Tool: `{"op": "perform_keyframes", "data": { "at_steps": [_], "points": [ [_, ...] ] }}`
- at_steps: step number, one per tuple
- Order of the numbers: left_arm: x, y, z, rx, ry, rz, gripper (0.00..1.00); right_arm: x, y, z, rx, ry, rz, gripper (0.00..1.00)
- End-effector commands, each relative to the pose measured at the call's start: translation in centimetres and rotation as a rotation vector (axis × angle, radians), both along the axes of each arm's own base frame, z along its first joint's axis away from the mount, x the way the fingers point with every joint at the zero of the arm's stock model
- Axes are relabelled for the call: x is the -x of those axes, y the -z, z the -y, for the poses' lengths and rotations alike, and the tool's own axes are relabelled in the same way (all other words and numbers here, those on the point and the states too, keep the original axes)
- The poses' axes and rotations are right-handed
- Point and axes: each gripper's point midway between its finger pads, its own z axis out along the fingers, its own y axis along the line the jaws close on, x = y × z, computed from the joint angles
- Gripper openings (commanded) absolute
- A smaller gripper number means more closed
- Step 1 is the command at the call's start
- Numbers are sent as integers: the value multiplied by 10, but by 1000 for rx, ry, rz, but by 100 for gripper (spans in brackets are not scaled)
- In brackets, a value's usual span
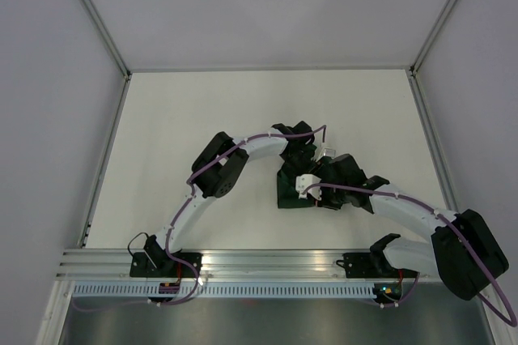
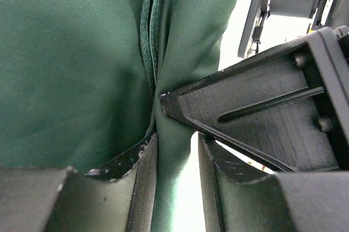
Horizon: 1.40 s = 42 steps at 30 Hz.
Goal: Fold the napkin, place the utensils inside, and roll it up
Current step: Roll the napkin with the utensil
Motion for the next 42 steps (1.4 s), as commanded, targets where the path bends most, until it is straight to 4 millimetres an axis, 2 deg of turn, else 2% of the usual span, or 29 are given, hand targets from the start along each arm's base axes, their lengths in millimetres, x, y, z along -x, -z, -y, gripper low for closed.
{"op": "perform_keyframes", "data": {
  "at_steps": [1, 3, 7, 11, 14, 15, 18, 19, 20, 25, 26, 28, 30, 31, 33, 34, 35, 36, 37, 39, 40, 42],
  "points": [
    [-22, 51, -21, -193, -55, 164, 42, 3, 5, -2, -2, -10, -15, 33],
    [-28, 46, -19, -179, -68, 197, 42, 5, 6, -2, 1, -16, -36, 28],
    [-39, 32, -14, -166, -139, 223, 43, 8, 8, -4, 3, -21, -77, 26],
    [-53, 4, -13, -114, -207, 251, 43, 13, 9, -7, 4, -36, -120, 23],
    [-64, -7, -17, -100, -257, 263, 43, 15, 10, -7, 5, -38, -148, 22],
    [-70, -18, -16, -79, -285, 277, 43, 17, 10, -9, -6, -50, -164, 22],
    [-82, -23, -29, -84, -362, 275, 43, 15, 7, -10, -18, -56, -206, 21],
    [-91, -37, -27, -50, -407, 293, 43, 12, 3, -10, -37, -50, -223, 21],
    [-94, -32, -38, -65, -440, 278, 42, 12, 5, -9, -36, -49, -249, 21],
    [-116, -61, -55, -6, -582, 337, 42, 2, 0, -2, -65, -52, -364, 20],
    [-121, -72, -59, 20, -615, 369, 41, 4, 4, -2, -75, -53, -417, 20],
    [-127, -79, -64, 29, -667, 401, 40, -3, 1, 2, -88, -35, -471, 20],
    [-133, -91, -69, 54, -713, 473, 39, -3, 9, 4, -101, -46, -550, 20],
    [-130, -86, -74, 44, -720, 491, 38, -8, 3, 6, -112, -31, -589, 20],
    [-139, -104, -79, 93, -757, 595, 36, -8, 10, 8, -128, -43, -669, 20],
    [-135, -95, -85, 82, -764, 610, 36, -11, 12, 11, -129, -26, -726, 20],
    [-138, -98, -88, 91, -783, 645, 35, -13, 13, 13, -131, -34, -744, 20],
    [-141, -112, -88, 135, -797, 699, 35, -13, 12, 11, -144, -39, -768, 20],
    [-134, -105, -91, 134, -788, 716, 35, -16, 13, 14, -147, -21, -814, 20],
    [-135, -113, -93, 157, -764, 845, 36, -20, 15, 14, -157, -20, -837, 20],
    [-121, -107, -87, 152, -714, 887, 36, -22, 15, 15, -161, -11, -869, 20],
    [-117, -108, -83, 151, -634, 1052, 37, -25, 15, 16, -169, -9, -886, 20]
  ]
}}
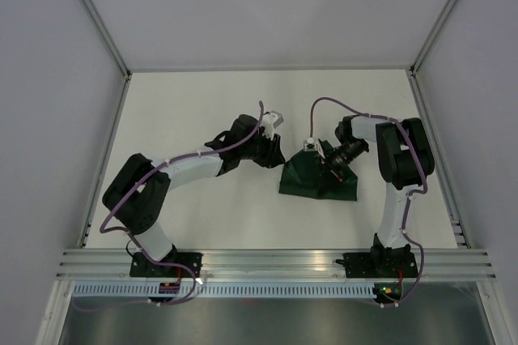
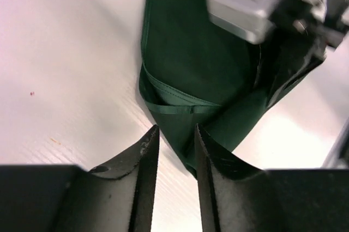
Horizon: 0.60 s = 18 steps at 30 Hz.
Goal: Fold the napkin, place the utensils inside, and roll it up
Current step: Roll the napkin with the utensil
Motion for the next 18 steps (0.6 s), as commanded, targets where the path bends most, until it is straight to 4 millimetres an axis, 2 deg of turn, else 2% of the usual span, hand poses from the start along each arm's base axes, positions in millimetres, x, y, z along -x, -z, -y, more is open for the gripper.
{"op": "perform_keyframes", "data": {
  "at_steps": [1, 3, 4, 5, 7, 9, 10, 11, 13, 14, 16, 18],
  "points": [
    [12, -22, 26, -73, 114, 343, 39, 0, 12, 8, -14, -61, -13, 20],
    [20, -19, 32, -148, 177, 475, 41, -3, 12, 8, -13, -58, -17, 20],
    [35, -13, 43, -164, 226, 508, 41, -2, 13, 9, -14, -53, -31, 20],
    [37, -10, 46, -195, 257, 549, 42, -3, 14, 9, -13, -51, -35, 20],
    [53, -6, 60, -212, 322, 589, 44, -6, 15, 9, -9, -43, -38, 20],
    [61, 4, 68, -265, 386, 643, 47, -7, 16, 9, -6, -39, -44, 20],
    [74, 3, 79, -263, 435, 669, 47, -7, 17, 9, -4, -37, -49, 20],
    [72, 13, 79, -327, 446, 703, 48, -7, 17, 10, -4, -36, -54, 20],
    [84, 16, 91, -349, 492, 745, 49, -8, 18, 9, -4, -34, -57, 20],
    [85, 29, 92, -388, 511, 749, 49, -8, 19, 9, -2, -33, -65, 20],
    [90, 36, 99, -419, 551, 787, 50, -9, 19, 9, -1, -30, -68, 20],
    [88, 49, 102, -460, 567, 810, 53, -10, 20, 9, -1, -29, -69, 20]
  ]
}}
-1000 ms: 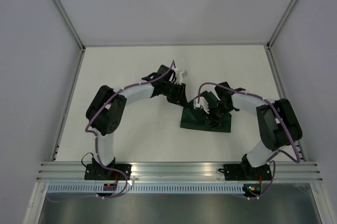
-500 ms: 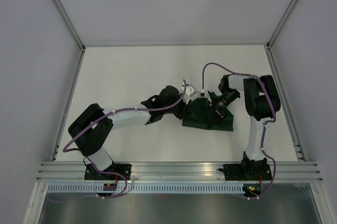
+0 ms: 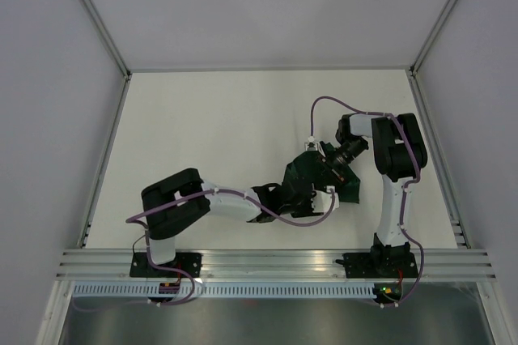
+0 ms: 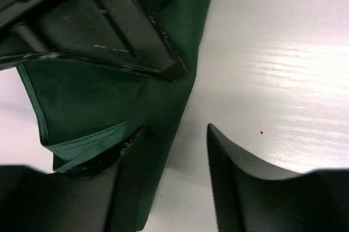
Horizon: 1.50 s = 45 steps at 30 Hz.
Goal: Fold the napkin, place the utensils inside, and roll it up
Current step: Roll the napkin with the utensil
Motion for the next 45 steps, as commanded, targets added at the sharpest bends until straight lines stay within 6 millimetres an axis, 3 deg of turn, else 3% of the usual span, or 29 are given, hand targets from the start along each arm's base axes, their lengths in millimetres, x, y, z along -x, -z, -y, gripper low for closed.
{"op": "perform_keyframes", "data": {
  "at_steps": [1, 3, 6, 11, 14, 18, 20, 22, 23, 29, 38, 45],
  "points": [
    [-18, -7, 17, -30, 37, 182, 57, -15, 21, 4, -8, -42, 90, 20],
    [-23, -1, 18, -36, 25, 216, 64, -15, 20, 4, -8, -41, 85, 20],
    [-30, 6, 17, -61, 7, 243, 64, -15, 20, 5, -6, -37, 82, 20],
    [-25, 22, 18, -97, 44, 203, 58, -15, 20, 5, -5, -37, 77, 20],
    [-14, 35, 16, -141, 96, 132, 46, -16, 20, 5, -6, -39, 76, 20],
    [-5, 42, 21, -170, 137, 30, 22, -20, 19, 5, -5, -36, 88, 22],
    [3, 53, 16, -205, 161, -53, 10, -23, 19, 6, 8, -26, 95, 33],
    [3, 49, 23, -181, 170, -105, 4, -29, 16, 6, 15, -13, 124, 41],
    [7, 53, 19, -200, 174, -138, 2, -31, 15, 6, 30, 9, 119, 51],
    [12, 58, 18, -214, 176, -244, 2, -68, -6, 12, 85, 123, 251, 64],
    [16, 65, 10, -207, 153, -401, 2, -134, -55, 36, 106, 394, 424, 68],
    [15, 65, 8, -194, 108, -595, 2, -157, -97, 75, 86, 569, 541, 69]
  ]
}}
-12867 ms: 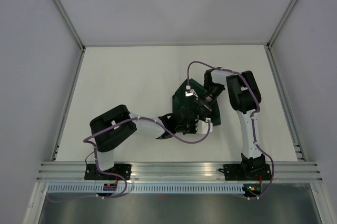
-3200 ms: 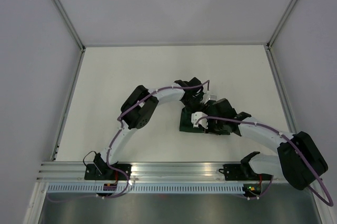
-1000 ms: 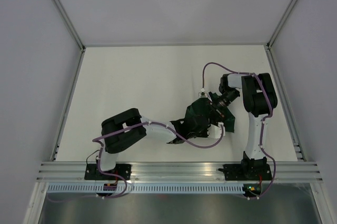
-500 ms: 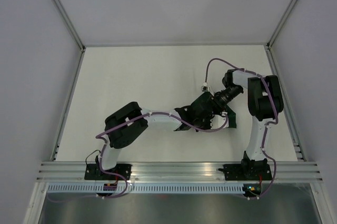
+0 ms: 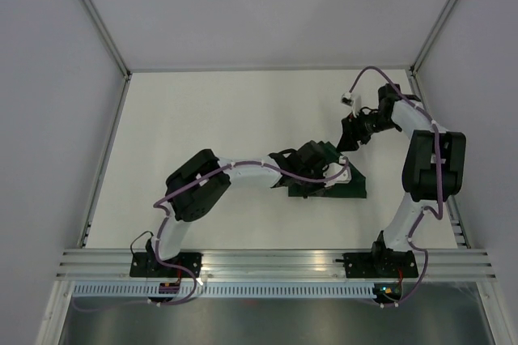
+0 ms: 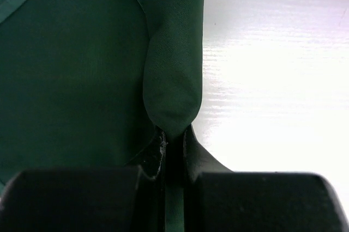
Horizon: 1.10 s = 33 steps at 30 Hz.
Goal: Fold the napkin, place the utensils inside, and roll it up
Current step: Roll the napkin with the utensil
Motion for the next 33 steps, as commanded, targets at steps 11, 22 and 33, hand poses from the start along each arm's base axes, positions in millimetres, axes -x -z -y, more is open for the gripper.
{"op": "perform_keyframes", "data": {
  "at_steps": [11, 22, 33],
  "points": [
    [32, 53, -44, -194, -89, -600, 2, 28, -77, 41, 2, 71, 373, 72],
    [29, 54, -49, -211, -134, -907, 5, 101, -15, -18, 175, -243, 592, 79],
    [25, 53, -54, -211, -159, -1000, 8, 128, 20, -53, 269, -414, 599, 78]
  ]
}}
